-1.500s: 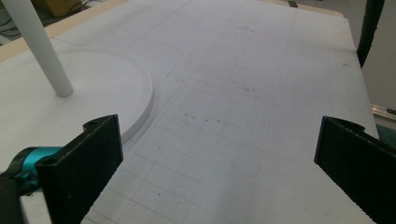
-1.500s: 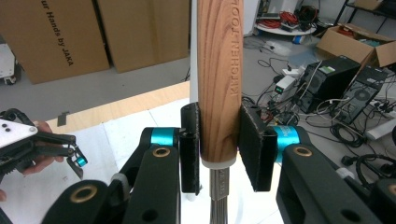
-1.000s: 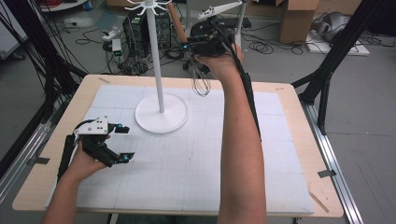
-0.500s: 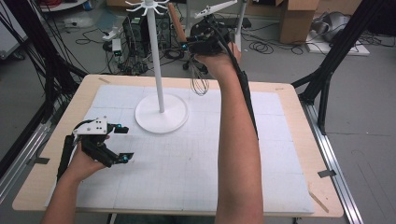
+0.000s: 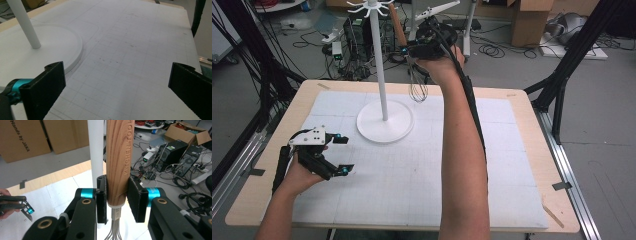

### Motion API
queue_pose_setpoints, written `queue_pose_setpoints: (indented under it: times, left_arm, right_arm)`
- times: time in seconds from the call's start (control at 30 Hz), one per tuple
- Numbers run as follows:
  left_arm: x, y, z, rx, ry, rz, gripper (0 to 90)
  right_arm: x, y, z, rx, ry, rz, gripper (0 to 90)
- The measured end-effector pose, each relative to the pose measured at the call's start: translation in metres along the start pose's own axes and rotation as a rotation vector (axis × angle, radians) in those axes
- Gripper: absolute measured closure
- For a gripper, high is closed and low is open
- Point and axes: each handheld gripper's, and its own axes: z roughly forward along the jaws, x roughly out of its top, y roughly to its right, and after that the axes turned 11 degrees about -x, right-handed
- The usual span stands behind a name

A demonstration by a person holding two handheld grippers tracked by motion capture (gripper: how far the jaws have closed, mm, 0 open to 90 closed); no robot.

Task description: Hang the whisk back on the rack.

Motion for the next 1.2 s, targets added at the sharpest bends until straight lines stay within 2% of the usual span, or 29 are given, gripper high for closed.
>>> queue_pose_setpoints:
  times: [0.13,0.2,0.27,0.37,0.53,0.6,0.73,0.83,1.2]
  left_arm:
    - [0.000,0.000,-0.001,0.002,0.003,-0.002,1.7]
    - [0.000,0.000,-0.001,0.002,0.003,0.001,1.6]
    - [0.000,0.000,-0.001,0.001,0.003,0.000,1.6]
    - [0.000,0.000,-0.001,0.002,0.001,0.002,1.6]
    - [0.001,-0.001,0.000,0.002,0.005,0.000,1.6]
    - [0.001,-0.001,0.000,0.001,0.005,0.001,1.6]
    - [0.000,-0.001,0.001,-0.001,0.002,0.000,1.6]
    - [0.000,-0.001,0.001,0.002,-0.001,0.001,1.6]
    - [0.002,0.000,0.006,-0.003,-0.016,0.008,1.6]
  right_arm:
    - [0.000,0.000,0.000,0.003,-0.004,0.008,69.8]
    - [0.000,-0.002,0.001,-0.007,-0.009,-0.007,68.5]
    - [0.000,-0.004,0.003,-0.006,-0.014,-0.009,61.1]
    - [0.000,-0.006,0.004,-0.007,-0.027,-0.019,59.2]
    - [-0.006,-0.006,-0.001,0.004,-0.016,-0.023,55.9]
    - [-0.010,-0.004,-0.005,0.004,-0.008,-0.032,54.6]
    - [-0.020,0.001,-0.015,0.015,0.021,-0.021,49.9]
    - [-0.027,0.003,-0.023,0.020,0.021,-0.014,47.8]
    - [-0.054,0.002,-0.047,0.051,0.047,-0.023,45.4]
